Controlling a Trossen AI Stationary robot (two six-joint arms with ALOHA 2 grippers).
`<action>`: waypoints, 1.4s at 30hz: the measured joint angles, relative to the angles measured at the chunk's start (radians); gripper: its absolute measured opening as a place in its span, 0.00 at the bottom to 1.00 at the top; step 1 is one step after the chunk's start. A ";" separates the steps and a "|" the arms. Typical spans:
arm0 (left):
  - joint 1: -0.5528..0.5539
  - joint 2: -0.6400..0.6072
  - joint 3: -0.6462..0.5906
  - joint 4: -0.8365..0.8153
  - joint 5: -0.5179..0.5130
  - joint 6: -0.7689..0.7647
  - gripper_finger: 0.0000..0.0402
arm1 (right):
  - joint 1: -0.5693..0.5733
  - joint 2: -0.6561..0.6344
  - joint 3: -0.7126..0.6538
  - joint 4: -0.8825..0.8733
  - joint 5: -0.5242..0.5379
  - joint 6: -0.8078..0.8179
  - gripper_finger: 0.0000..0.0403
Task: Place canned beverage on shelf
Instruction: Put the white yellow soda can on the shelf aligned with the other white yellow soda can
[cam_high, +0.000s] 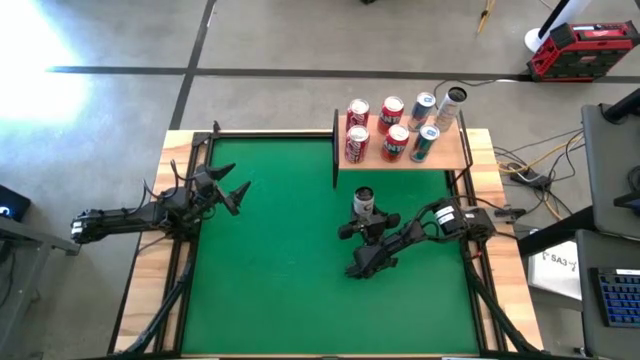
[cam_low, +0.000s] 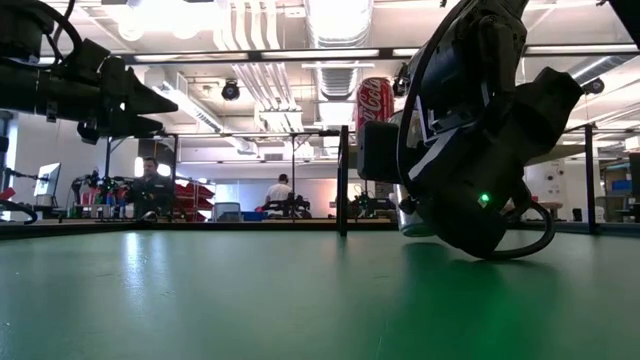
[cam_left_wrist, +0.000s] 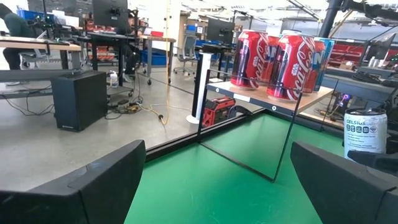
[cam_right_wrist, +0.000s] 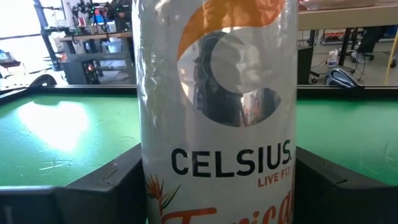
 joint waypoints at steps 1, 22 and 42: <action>0.000 0.000 0.000 0.000 0.000 0.000 0.96 | 0.000 0.000 0.000 0.000 0.000 -0.001 0.65; 0.000 0.000 0.000 0.000 0.000 0.000 0.96 | -0.002 0.001 0.000 0.030 -0.002 -0.053 0.68; 0.000 0.000 0.000 0.000 0.000 0.000 0.96 | -0.004 -0.001 0.009 0.016 0.000 -0.047 0.71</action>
